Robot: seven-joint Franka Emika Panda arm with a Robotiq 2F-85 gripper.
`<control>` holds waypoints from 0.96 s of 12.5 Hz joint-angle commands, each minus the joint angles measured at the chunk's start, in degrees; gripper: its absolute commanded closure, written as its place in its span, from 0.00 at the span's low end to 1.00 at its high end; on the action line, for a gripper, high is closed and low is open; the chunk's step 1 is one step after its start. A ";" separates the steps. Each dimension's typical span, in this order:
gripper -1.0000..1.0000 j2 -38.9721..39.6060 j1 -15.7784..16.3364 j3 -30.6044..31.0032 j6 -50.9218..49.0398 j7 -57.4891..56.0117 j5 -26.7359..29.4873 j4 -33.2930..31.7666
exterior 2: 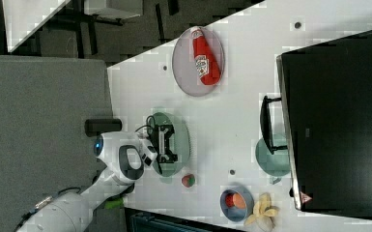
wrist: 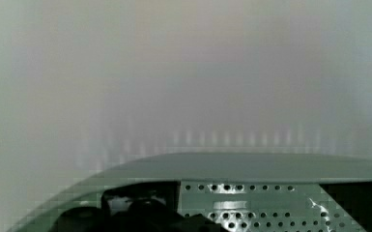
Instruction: Drag strainer left to right.
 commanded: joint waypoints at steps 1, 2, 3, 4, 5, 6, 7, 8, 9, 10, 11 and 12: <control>0.00 -1.69 -5.31 -2.86 0.67 -8.55 0.20 -0.27; 0.00 -1.74 -5.92 -3.83 0.65 -10.65 0.20 -0.47; 0.00 -1.83 -6.49 -4.86 0.64 -12.38 0.20 -0.78; 0.00 -1.99 -6.97 -5.93 0.77 -13.94 0.20 -1.17; 0.00 -2.29 -7.39 -6.93 0.81 -15.63 0.21 -1.51; 0.00 -2.62 -7.76 -7.97 0.85 -16.76 0.20 -1.90; 0.00 -2.95 -8.07 -8.99 0.86 -17.86 0.20 -2.15; 0.00 -3.17 -8.38 -9.98 0.86 -18.61 0.21 -2.42; 0.00 -3.24 -8.64 -10.89 0.93 -19.80 0.20 -2.42; 0.00 -3.24 -8.83 -11.96 0.91 -20.94 0.20 -2.50; 0.00 -3.25 -9.03 -13.00 0.97 -22.54 0.21 -2.54; 0.00 -3.24 -9.22 -14.09 0.96 -24.30 0.20 -2.53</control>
